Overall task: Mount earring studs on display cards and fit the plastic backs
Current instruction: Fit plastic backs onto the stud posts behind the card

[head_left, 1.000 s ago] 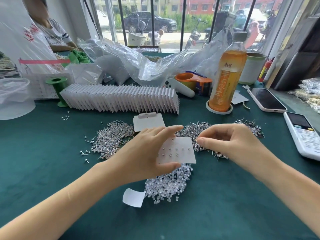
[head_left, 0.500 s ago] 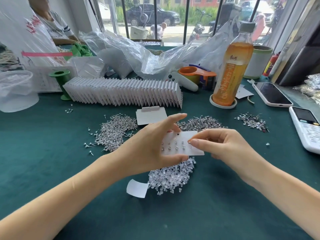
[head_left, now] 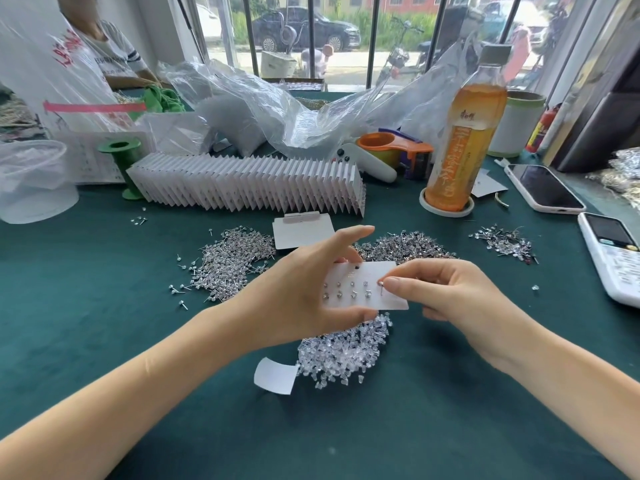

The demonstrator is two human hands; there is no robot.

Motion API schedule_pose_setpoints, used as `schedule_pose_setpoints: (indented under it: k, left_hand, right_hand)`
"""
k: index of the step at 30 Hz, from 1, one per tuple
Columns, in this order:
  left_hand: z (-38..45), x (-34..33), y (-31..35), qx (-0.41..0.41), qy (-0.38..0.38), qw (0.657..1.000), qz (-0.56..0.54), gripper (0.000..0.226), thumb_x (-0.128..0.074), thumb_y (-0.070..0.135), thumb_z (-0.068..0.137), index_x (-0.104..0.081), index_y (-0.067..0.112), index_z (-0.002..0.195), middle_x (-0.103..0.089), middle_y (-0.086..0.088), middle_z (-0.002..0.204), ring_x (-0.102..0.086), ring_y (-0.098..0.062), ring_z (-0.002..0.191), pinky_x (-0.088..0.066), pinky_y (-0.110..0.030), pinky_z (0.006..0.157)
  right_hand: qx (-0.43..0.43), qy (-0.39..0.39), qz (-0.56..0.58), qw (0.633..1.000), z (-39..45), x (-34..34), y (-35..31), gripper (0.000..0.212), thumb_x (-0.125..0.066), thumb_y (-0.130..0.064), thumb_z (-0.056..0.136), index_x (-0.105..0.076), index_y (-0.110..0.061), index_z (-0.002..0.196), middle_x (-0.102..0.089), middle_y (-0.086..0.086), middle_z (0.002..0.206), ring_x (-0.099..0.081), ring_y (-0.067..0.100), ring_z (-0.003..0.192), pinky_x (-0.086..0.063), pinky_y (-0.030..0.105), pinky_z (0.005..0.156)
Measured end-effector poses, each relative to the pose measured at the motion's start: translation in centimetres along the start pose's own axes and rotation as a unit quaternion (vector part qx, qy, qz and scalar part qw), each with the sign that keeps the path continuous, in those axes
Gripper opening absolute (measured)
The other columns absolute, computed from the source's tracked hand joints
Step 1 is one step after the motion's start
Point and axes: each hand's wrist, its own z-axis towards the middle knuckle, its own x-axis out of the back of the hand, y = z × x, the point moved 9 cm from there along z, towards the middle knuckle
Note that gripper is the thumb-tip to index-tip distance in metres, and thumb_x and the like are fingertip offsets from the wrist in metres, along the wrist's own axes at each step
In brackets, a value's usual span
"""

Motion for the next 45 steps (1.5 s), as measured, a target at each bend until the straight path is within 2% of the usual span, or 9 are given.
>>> schedule_pose_setpoints:
  k: [4,9,16,20,23,27,33,42,45]
  left_hand:
    - [0.0,0.1,-0.1,0.000,0.002,1.000,-0.003,0.086,-0.068,0.059,0.070,-0.016,0.054,0.138,-0.053,0.022,0.119,-0.051,0.005,0.106,-0.046,-0.019,0.089]
    - [0.1,0.1,-0.1,-0.002,0.003,1.000,0.001,0.085,-0.067,0.061,0.069,-0.016,0.055,0.137,-0.053,0.022,0.119,-0.052,0.003,0.106,-0.046,-0.019,0.089]
    - [0.2,0.2,-0.4,0.000,0.000,1.000,0.003,0.086,-0.065,0.065,0.068,-0.015,0.054,0.138,-0.053,0.023,0.120,-0.049,0.007,0.107,-0.043,-0.014,0.089]
    - [0.3,0.3,-0.9,0.007,-0.008,1.000,0.015,0.088,-0.064,0.067,0.067,-0.012,0.055,0.138,-0.051,0.027,0.117,-0.048,0.009,0.106,-0.042,-0.014,0.087]
    - [0.4,0.4,-1.3,0.018,-0.012,0.999,0.026,0.089,-0.060,0.073,0.064,-0.011,0.058,0.137,-0.048,0.034,0.110,-0.050,0.008,0.102,-0.041,-0.013,0.082]
    - [0.4,0.3,-1.6,0.018,-0.017,0.999,0.039,0.089,-0.058,0.074,0.064,-0.009,0.058,0.137,-0.048,0.033,0.110,-0.050,0.008,0.102,-0.036,-0.005,0.077]
    - [0.3,0.1,-1.5,0.009,-0.019,0.998,0.051,0.086,-0.058,0.071,0.066,-0.010,0.056,0.137,-0.051,0.026,0.120,-0.046,0.008,0.106,-0.032,-0.002,0.079]
    - [-0.8,0.6,-1.6,0.014,-0.001,0.999,0.044,0.082,-0.055,0.072,0.068,-0.015,0.054,0.137,-0.049,0.029,0.117,-0.042,0.017,0.102,-0.030,0.005,0.082]
    - [-0.8,0.5,-1.4,0.011,-0.006,0.999,0.053,0.082,-0.049,0.076,0.066,-0.013,0.055,0.136,-0.048,0.029,0.117,-0.040,0.017,0.102,-0.029,0.005,0.083]
  right_hand:
    - [0.000,0.007,0.006,1.000,0.0,0.2,0.1,0.027,-0.071,-0.046,0.055,-0.076,-0.028,0.075,-0.063,-0.004,0.070,-0.046,0.002,0.060,-0.035,0.009,0.050]
    - [0.012,0.008,0.007,1.000,0.2,0.4,0.3,0.002,-0.077,-0.024,0.074,-0.075,-0.024,0.075,-0.058,-0.009,0.063,-0.048,0.001,0.056,-0.036,0.005,0.050]
    - [0.056,0.066,0.042,0.995,0.7,2.6,0.1,0.015,-0.075,-0.020,0.077,-0.067,-0.029,0.086,-0.052,-0.007,0.068,-0.048,0.002,0.056,-0.036,0.010,0.047]
    - [0.114,0.166,-0.174,0.964,0.7,6.5,-1.5,0.007,-0.075,-0.028,0.077,-0.068,-0.030,0.079,-0.057,-0.011,0.067,-0.045,0.001,0.051,-0.035,0.015,0.051]
    - [0.106,0.145,-0.361,0.915,0.8,6.4,-1.3,0.010,-0.075,-0.035,0.075,-0.067,-0.037,0.070,-0.060,-0.013,0.082,-0.051,0.000,0.075,-0.032,0.026,0.066]
    - [0.120,0.118,-0.443,0.880,0.8,5.0,-0.9,0.008,-0.077,-0.038,0.074,-0.070,-0.034,0.076,-0.057,-0.012,0.090,-0.045,0.013,0.093,-0.028,0.026,0.078]
    - [0.153,0.134,-0.464,0.862,0.9,4.1,-0.9,0.010,-0.078,-0.032,0.077,-0.074,-0.027,0.085,-0.061,-0.006,0.089,-0.044,0.015,0.087,-0.036,0.032,0.084]
    - [0.218,0.124,-0.490,0.835,0.3,3.0,-1.8,0.009,-0.082,-0.017,0.073,-0.074,-0.020,0.073,-0.065,-0.006,0.077,-0.050,0.020,0.075,-0.041,0.040,0.075]
    - [0.205,0.135,-0.459,0.854,0.5,3.6,-1.7,0.009,-0.082,-0.023,0.073,-0.075,-0.023,0.077,-0.065,-0.007,0.082,-0.049,0.018,0.078,-0.040,0.039,0.078]
